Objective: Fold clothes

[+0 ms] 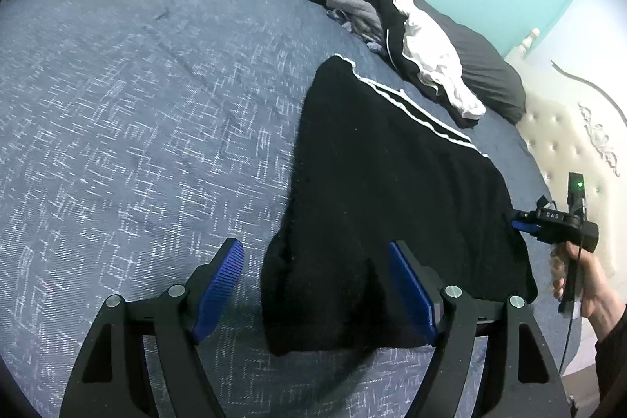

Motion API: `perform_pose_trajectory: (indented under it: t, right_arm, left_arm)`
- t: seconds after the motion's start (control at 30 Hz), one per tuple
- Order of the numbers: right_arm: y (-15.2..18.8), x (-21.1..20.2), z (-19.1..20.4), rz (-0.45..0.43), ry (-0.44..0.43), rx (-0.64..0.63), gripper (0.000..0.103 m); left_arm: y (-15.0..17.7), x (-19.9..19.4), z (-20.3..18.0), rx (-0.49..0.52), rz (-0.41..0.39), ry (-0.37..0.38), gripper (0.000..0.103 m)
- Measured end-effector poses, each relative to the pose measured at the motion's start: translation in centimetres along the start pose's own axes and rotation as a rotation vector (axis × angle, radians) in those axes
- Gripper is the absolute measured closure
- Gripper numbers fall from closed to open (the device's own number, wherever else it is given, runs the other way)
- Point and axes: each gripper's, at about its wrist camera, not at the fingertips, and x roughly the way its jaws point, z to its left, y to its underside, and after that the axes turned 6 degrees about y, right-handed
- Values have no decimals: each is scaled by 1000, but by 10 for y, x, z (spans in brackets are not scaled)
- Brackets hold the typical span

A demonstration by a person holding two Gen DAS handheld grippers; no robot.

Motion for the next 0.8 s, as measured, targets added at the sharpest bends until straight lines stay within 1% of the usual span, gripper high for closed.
perform_pose_trajectory:
  t: [0.07,0.17,0.27,0.43,0.47,0.5,0.53,0.57,0.6,0.63,0.7,0.8]
  right_arm:
    - [0,2,2,4,12,-25,60]
    - [-3,0,5,-23,52,-48,60]
    - [-10,-2,-1,-36,59,-32,60]
    - [-10,5,-11,-4,59,-59,61]
    - [-9,7,-13,-1,52,-58,64]
    - [-8,7,-14,0,44,-57,73]
    - [-6,7,-16,-2,33,-55,79]
    - [-5,7,-17,-4,23,-51,82]
    - [-5,7,-17,-6,19,-49,90]
    - [-4,6,-17,-9,15,-48,95]
    - [-3,1,-18,-28,14,-51,98]
    - [-4,-8,-22,-79,38,-59,98]
  left_arm:
    - [0,4,0,-3,8,-5,24]
    - [1,8,1,-10,19,-8,24]
    - [2,10,1,-8,23,-14,24]
    - [3,12,3,-17,32,-17,24]
    - [4,13,2,-16,32,-17,24]
    - [4,13,2,-14,33,-18,24]
    - [4,13,2,-14,34,-19,24]
    - [4,13,2,-14,35,-21,24]
    - [4,14,2,-15,36,-21,24]
    - [5,14,3,-17,37,-22,24]
    - [5,15,3,-17,41,-25,24]
    - [6,17,3,-16,46,-31,24]
